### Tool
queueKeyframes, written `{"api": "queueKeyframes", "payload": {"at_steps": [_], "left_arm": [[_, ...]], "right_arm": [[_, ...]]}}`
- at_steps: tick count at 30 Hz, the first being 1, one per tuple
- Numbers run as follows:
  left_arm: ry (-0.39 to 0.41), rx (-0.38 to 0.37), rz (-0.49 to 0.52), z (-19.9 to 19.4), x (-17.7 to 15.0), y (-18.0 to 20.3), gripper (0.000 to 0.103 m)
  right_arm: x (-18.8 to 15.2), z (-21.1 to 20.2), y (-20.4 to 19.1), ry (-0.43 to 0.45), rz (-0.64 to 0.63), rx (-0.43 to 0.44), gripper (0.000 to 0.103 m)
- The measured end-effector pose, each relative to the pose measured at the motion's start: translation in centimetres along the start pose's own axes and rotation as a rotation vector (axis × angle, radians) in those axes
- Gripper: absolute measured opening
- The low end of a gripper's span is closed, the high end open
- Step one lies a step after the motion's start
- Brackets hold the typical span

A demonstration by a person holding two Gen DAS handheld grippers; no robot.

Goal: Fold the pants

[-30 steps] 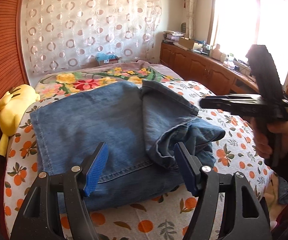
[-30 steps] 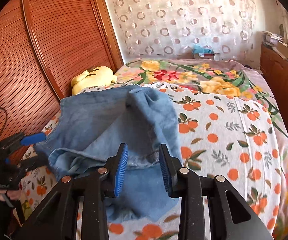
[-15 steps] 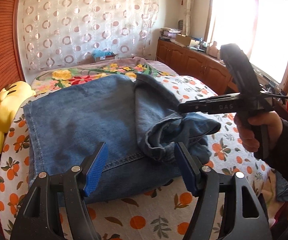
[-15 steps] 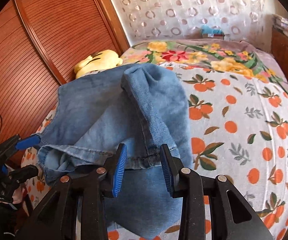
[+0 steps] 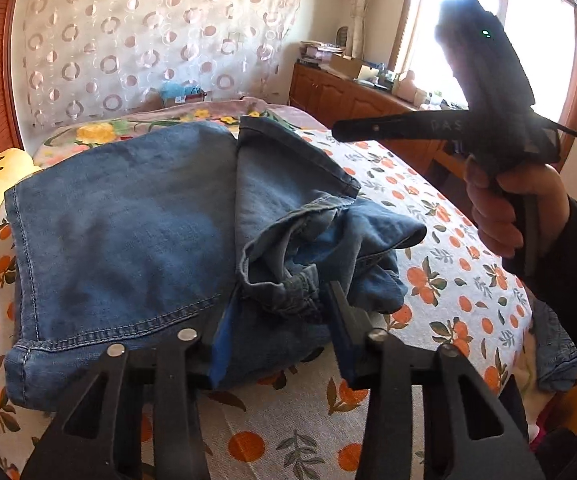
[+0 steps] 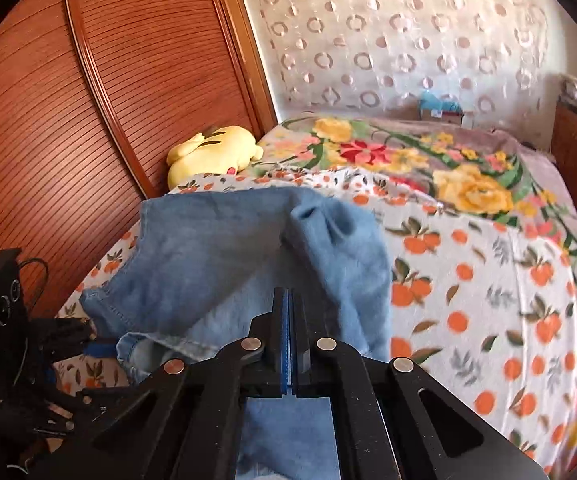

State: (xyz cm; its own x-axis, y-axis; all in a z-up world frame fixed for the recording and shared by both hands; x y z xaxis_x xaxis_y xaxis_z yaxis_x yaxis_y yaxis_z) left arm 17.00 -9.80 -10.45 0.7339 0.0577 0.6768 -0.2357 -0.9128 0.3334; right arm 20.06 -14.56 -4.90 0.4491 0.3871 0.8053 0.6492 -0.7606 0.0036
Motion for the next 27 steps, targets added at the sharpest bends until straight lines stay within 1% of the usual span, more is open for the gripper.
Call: {"api": "queueKeyframes", "payload": {"at_steps": [2, 4, 5, 6, 9, 13, 15, 16, 18, 19, 22, 23, 24, 25, 26, 27], "left_arm": [[0.0, -0.013, -0.001, -0.1, -0.1, -0.1, 0.036], [0.0, -0.018, -0.002, 0.0, -0.2, -0.2, 0.034], [0.002, -0.018, -0.005, 0.1, -0.2, -0.3, 0.031], [0.004, -0.019, -0.01, 0.1, -0.1, -0.5, 0.03], [0.014, -0.02, -0.031, 0.2, 0.1, -0.9, 0.028], [0.008, -0.017, -0.035, 0.5, 0.0, -1.1, 0.028], [0.005, -0.015, -0.033, 0.6, -0.1, -1.1, 0.028], [0.005, -0.015, -0.033, 0.6, -0.1, -1.1, 0.028], [0.006, -0.015, -0.033, 0.7, -0.1, -1.1, 0.028], [0.006, -0.016, -0.035, 0.7, -0.1, -1.1, 0.028], [0.006, -0.019, -0.037, 0.7, -0.1, -1.1, 0.027], [0.008, -0.02, -0.038, 0.7, -0.1, -1.1, 0.025], [0.017, -0.026, -0.042, 0.4, 0.0, -1.1, 0.024], [0.034, -0.037, -0.048, 0.1, 0.3, -1.0, 0.02], [0.047, -0.046, -0.053, -0.4, 0.5, -0.9, 0.017], [0.061, -0.052, -0.06, -0.8, 0.7, -0.9, 0.015]], "right_arm": [[-0.4, 0.5, 0.3, -0.02, -0.003, 0.005, 0.001], [-1.0, 1.0, 0.7, -0.053, -0.009, -0.018, 0.007], [-1.2, 1.3, 0.9, -0.064, -0.01, -0.025, 0.013], [-1.5, 1.6, 1.0, -0.073, -0.007, -0.024, 0.018], [-2.3, 2.6, 1.5, -0.112, 0.001, -0.038, 0.026], [-2.7, 3.7, 2.3, -0.144, 0.011, -0.041, 0.032], [-3.1, 4.1, 2.7, -0.162, 0.025, -0.02, 0.037], [-3.2, 4.4, 2.8, -0.172, 0.031, -0.008, 0.037], [-3.4, 4.8, 3.2, -0.184, 0.037, -0.019, 0.038], [-3.6, 5.1, 3.3, -0.191, 0.043, -0.017, 0.038], [-3.6, 5.4, 3.2, -0.189, 0.073, 0.025, 0.038], [-3.4, 5.5, 3.1, -0.186, 0.077, 0.046, 0.028], [-3.1, 5.5, 2.8, -0.178, 0.073, 0.076, 0.01], [-2.6, 5.5, 2.5, -0.169, 0.058, 0.094, 0.008], [-2.1, 5.3, 2.4, -0.157, 0.043, 0.092, 0.008], [-1.3, 5.1, 2.1, -0.143, 0.028, 0.093, 0.007]]}}
Point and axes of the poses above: each gripper's, at about its wrist camera, not at the fingertips, and z roughly the way its jaws point, y to its right, x to its top, the point moved 9 cm from there along z, roughly the way its jaws point, and after that the axes turned 12 degrees about -z, right-handed, at the moved point
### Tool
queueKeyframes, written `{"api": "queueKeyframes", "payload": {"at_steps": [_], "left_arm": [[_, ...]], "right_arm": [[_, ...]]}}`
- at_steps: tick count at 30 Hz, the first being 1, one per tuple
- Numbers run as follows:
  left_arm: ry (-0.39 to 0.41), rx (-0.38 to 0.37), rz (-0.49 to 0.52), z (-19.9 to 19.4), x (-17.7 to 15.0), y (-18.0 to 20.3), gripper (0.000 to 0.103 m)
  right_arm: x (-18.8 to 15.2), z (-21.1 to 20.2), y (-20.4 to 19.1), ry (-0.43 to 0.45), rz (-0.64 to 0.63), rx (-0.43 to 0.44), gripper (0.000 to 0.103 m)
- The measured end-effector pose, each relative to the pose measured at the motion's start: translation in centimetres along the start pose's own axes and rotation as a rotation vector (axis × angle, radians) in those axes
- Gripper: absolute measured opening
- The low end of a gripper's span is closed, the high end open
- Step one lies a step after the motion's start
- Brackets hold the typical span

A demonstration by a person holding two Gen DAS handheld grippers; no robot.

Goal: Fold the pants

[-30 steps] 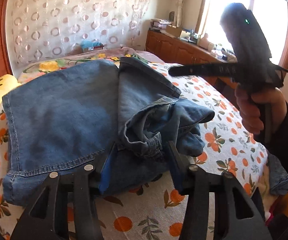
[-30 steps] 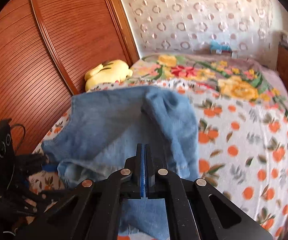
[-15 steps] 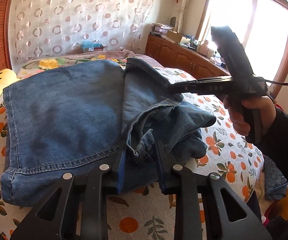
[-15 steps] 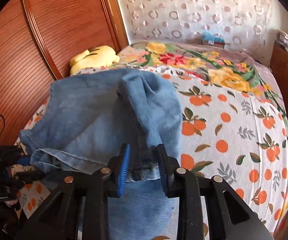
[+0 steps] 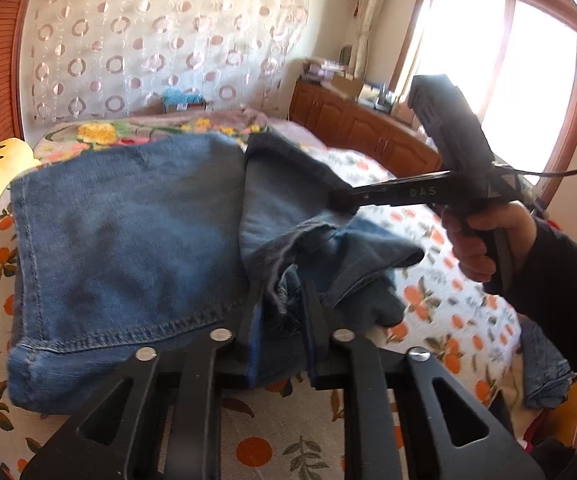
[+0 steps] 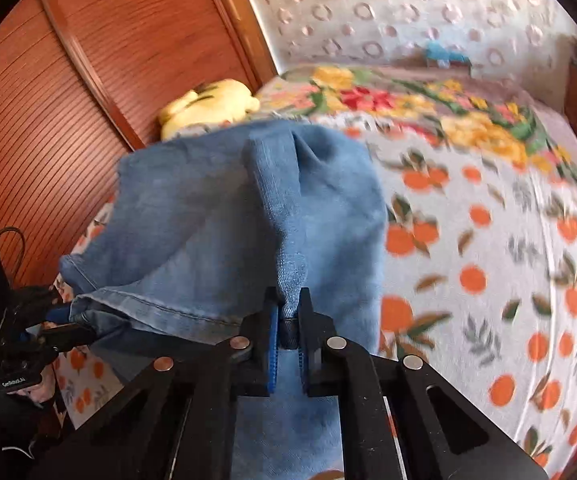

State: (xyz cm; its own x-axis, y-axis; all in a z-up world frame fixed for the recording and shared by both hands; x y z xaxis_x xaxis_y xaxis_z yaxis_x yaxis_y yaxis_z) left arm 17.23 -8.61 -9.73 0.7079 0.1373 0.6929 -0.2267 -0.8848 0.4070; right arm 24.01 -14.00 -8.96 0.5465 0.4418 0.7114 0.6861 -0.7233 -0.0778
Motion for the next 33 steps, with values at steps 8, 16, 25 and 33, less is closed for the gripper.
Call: {"api": "queueKeyframes", "payload": {"at_steps": [8, 16, 25, 33], "left_arm": [[0.074, -0.001, -0.024, -3.4, 1.3, -1.0, 0.01], [0.15, 0.067, -0.097, -7.7, 1.7, -5.7, 0.01], [0.123, 0.151, -0.186, -7.8, -0.4, -10.3, 0.011], [0.114, 0.182, -0.224, -8.1, -0.6, -12.2, 0.018]], "right_arm": [[10.5, -3.2, -4.7, 0.175, -0.128, 0.022, 0.007], [17.2, 0.7, -11.3, 0.196, -0.272, 0.086, 0.007], [18.3, 9.7, -12.2, 0.109, -0.271, 0.158, 0.012], [17.3, 9.3, -9.4, 0.115, -0.223, 0.13, 0.03]]}}
Point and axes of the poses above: each gripper's, at about its wrist camera, not at the fingertips, and z roughly the way its jaws point, y to its right, x to its top, the point moved 9 cm from there along z, roughly the way its jaws point, and after that the axes turned 12 degrees about -z, right-handed, at the moved point
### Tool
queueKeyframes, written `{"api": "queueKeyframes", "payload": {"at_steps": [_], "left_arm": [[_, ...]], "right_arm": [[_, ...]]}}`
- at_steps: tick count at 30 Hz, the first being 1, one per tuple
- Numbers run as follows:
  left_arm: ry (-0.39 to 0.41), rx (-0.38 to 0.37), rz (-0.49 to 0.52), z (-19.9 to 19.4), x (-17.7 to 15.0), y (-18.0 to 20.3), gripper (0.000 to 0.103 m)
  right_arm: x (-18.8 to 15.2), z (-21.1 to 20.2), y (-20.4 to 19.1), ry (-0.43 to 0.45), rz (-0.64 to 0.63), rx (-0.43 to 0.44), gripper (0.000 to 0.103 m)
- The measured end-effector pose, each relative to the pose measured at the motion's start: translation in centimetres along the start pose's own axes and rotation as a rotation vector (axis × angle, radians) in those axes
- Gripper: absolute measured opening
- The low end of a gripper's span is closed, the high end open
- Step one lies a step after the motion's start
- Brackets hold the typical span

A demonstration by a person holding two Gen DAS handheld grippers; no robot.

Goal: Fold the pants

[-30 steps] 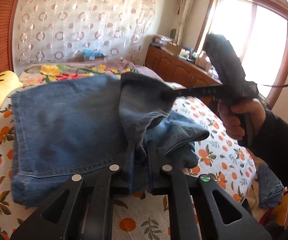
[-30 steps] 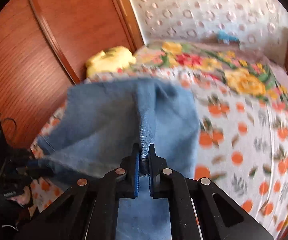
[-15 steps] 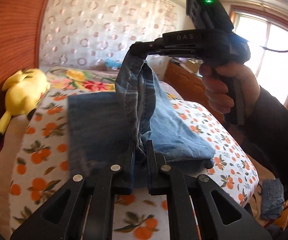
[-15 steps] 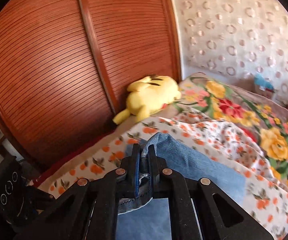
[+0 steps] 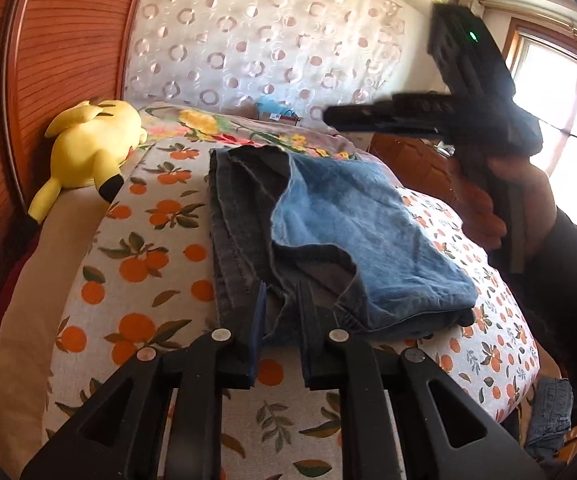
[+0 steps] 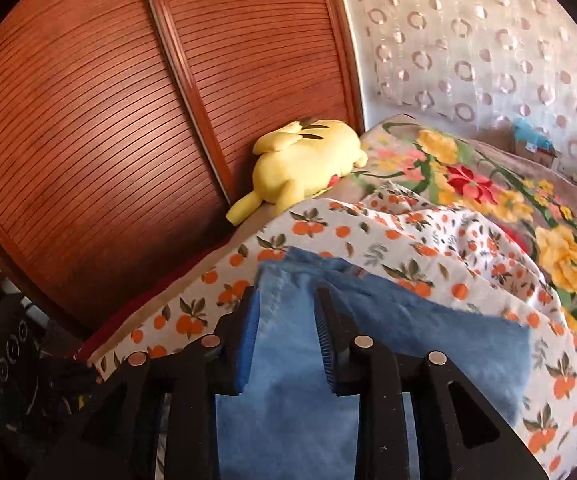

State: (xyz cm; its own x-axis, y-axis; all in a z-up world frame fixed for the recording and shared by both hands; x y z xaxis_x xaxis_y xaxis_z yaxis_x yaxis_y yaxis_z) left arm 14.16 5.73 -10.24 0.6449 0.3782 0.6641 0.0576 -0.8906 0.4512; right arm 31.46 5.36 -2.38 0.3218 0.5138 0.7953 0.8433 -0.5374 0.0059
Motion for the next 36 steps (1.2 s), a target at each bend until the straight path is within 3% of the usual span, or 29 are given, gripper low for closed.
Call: {"api": "queueKeyframes", "payload": {"at_steps": [7, 12, 14, 15, 16, 17, 20, 27, 30, 32, 34, 36], "left_arm": [[-0.025, -0.072, 0.035, 1.1, 0.4, 2.9, 0.047], [-0.052, -0.048, 0.059, 2.1, 0.1, 3.8, 0.047], [-0.065, -0.022, 0.066, 2.5, -0.3, 3.4, 0.042], [-0.066, -0.025, 0.068, 2.5, -0.4, 3.3, 0.035], [-0.069, -0.016, 0.069, 2.4, -0.6, 3.0, 0.019], [-0.064, -0.013, 0.067, 2.3, -0.6, 2.9, 0.016], [-0.042, -0.012, 0.061, 1.5, -0.7, 2.2, 0.013], [-0.106, 0.029, 0.065, 2.4, -2.9, 1.1, 0.013], [-0.085, 0.014, 0.041, 1.5, -1.5, 1.3, 0.022], [-0.038, 0.026, 0.04, 0.6, 0.0, 1.2, 0.039], [-0.007, 0.033, 0.048, 0.1, 1.5, 1.2, 0.049], [0.002, 0.047, 0.058, 0.6, 3.4, 1.2, 0.05]], "right_arm": [[-6.7, -5.9, -0.2, -0.026, 0.029, -0.104, 0.031], [-11.9, -8.2, 0.1, -0.075, 0.058, -0.171, 0.031], [-13.4, -8.9, -0.1, -0.085, 0.076, -0.184, 0.031], [-13.9, -9.1, -0.2, -0.09, 0.08, -0.191, 0.031], [-14.5, -9.2, -0.3, -0.098, 0.082, -0.203, 0.031], [-15.0, -9.1, -0.4, -0.107, 0.087, -0.218, 0.031], [-16.8, -9.1, -0.8, -0.141, 0.098, -0.236, 0.031], [-17.5, -8.7, -2.1, -0.138, 0.122, -0.234, 0.033], [-17.8, -8.5, -2.0, -0.128, 0.129, -0.233, 0.034], [-18.7, -8.9, -1.5, -0.12, 0.137, -0.232, 0.034], [-19.3, -8.1, -0.5, -0.111, 0.139, -0.235, 0.035], [-19.7, -8.0, -0.2, -0.102, 0.128, -0.244, 0.035]]}}
Point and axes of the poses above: each gripper's, at about its wrist camera, not at the fingertips, and z roughly the way its jaws point, y to its right, x to its top, the point moved 9 cm from there along z, roughly the way its jaws point, and after that the axes turned 12 degrees about -z, right-handed, at the moved point
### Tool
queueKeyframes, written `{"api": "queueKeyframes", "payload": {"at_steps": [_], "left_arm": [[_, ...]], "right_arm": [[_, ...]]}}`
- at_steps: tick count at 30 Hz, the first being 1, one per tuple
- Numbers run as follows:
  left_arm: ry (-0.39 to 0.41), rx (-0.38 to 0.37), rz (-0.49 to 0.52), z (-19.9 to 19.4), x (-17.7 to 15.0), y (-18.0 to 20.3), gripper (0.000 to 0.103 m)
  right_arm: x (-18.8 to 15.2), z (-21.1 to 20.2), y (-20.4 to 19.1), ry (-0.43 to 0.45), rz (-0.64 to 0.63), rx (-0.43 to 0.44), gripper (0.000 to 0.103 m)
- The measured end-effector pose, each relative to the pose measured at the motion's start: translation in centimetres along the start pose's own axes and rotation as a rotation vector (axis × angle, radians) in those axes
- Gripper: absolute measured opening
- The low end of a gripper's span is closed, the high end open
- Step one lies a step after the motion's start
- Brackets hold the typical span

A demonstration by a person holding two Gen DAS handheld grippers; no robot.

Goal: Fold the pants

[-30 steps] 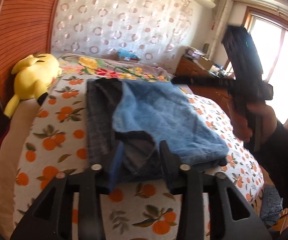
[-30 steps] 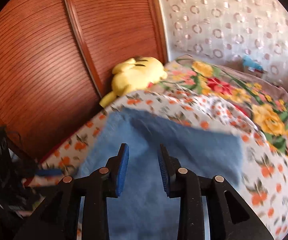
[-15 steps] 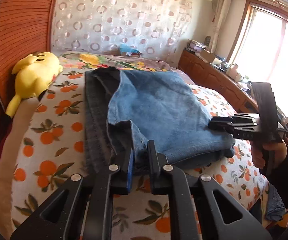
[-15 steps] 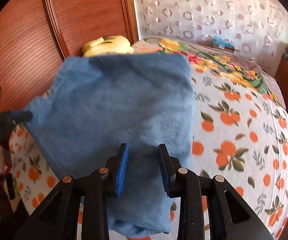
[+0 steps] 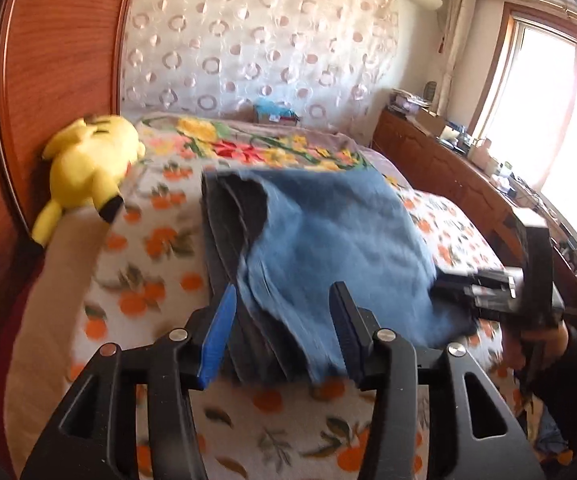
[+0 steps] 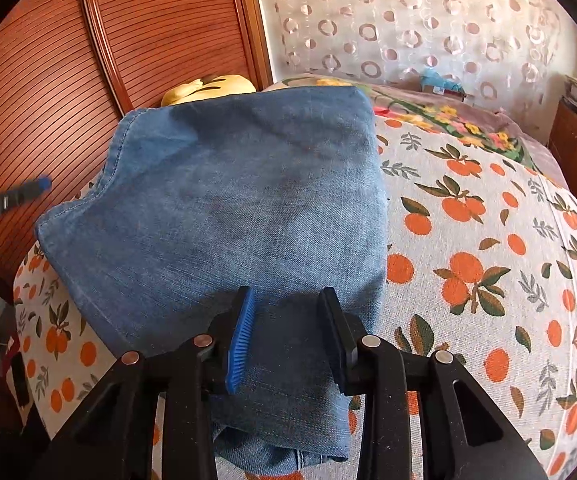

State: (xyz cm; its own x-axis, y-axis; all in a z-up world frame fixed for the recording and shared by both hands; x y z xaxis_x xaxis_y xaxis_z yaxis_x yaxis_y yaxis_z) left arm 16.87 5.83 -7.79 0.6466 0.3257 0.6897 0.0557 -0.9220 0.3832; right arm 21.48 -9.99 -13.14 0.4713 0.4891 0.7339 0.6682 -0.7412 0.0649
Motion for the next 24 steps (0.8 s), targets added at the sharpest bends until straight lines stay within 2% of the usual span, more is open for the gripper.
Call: {"api": "queueKeyframes", "payload": {"at_steps": [3, 7, 11, 15, 16, 18, 20, 22, 24], "left_arm": [[-0.008, 0.026, 0.024, 1.5, 2.2, 0.1, 0.05], [-0.027, 0.043, 0.071, 4.5, 4.7, 0.9, 0.05], [-0.075, 0.09, 0.099, 8.0, 5.7, 0.6, 0.05], [-0.122, 0.189, 0.091, 11.0, 6.2, -1.3, 0.05], [-0.124, 0.187, 0.087, 11.4, 6.3, -1.6, 0.049], [-0.126, 0.163, 0.071, 11.6, 6.4, -1.9, 0.036], [-0.125, 0.146, 0.074, 11.5, 6.3, -2.0, 0.014], [-0.096, 0.151, 0.094, 11.1, 6.5, -2.1, 0.008], [-0.082, 0.17, 0.092, 10.7, 6.7, -2.5, 0.008]], "right_arm": [[-0.5, 0.1, 0.0, 0.011, -0.018, -0.014, 0.036], [-0.8, 0.0, 0.4, 0.017, 0.01, 0.018, 0.036], [-0.8, -0.1, 0.7, 0.021, 0.023, 0.027, 0.037], [-0.7, -0.1, 0.6, 0.02, 0.024, 0.024, 0.037], [-0.7, -0.1, 0.7, 0.021, 0.027, 0.027, 0.037], [-0.7, -0.1, 0.8, 0.023, 0.033, 0.033, 0.037], [-0.7, -0.1, 0.8, 0.023, 0.037, 0.037, 0.038], [-0.6, -0.1, 0.8, 0.024, 0.039, 0.039, 0.038], [-0.6, 0.0, 0.8, 0.024, 0.041, 0.04, 0.038]]}}
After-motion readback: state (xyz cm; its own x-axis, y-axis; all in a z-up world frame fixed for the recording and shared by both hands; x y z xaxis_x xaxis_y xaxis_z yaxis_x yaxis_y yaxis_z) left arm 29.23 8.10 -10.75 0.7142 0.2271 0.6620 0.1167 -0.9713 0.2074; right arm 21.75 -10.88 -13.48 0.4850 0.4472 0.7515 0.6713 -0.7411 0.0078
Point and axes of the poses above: each gripper's, at about its wrist camera, not at the fingertips, and z roughly the way its jaws point, y to its right, x to its top, the point moved 9 cm from there along z, roughly the way its jaws point, and after that the axes turned 12 degrees about -z, right-handed, at the moved point
